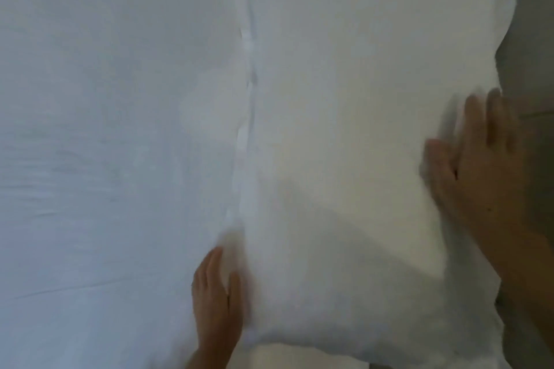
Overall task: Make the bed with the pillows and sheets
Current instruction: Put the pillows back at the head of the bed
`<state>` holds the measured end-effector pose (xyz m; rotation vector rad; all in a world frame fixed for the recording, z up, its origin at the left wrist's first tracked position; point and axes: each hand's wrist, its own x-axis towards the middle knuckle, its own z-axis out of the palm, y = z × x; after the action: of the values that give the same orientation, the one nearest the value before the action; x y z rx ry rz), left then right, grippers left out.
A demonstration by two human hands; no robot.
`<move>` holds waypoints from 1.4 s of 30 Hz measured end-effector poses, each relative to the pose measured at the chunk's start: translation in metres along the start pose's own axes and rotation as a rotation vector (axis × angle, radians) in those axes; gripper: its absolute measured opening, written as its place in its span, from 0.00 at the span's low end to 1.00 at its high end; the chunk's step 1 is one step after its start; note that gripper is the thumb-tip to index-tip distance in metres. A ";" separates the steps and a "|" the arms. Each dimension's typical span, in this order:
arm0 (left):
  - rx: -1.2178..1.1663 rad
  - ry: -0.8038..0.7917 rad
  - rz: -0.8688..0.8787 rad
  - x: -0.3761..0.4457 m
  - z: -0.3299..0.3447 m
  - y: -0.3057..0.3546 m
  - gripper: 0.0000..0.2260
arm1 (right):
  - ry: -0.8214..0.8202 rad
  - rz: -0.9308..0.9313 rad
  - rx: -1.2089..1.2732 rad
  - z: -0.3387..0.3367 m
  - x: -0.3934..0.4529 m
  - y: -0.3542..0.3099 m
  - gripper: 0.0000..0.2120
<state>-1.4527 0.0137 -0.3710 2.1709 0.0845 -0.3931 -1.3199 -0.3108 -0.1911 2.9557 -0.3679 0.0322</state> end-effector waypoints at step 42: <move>0.447 -0.181 -0.053 0.003 -0.204 0.011 0.19 | -0.201 0.101 0.409 -0.088 -0.089 -0.127 0.28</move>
<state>-1.3973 0.1705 -0.2525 2.5620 -0.0521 -0.6899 -1.3753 -0.1533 -0.1277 3.3511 -0.6031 -0.2032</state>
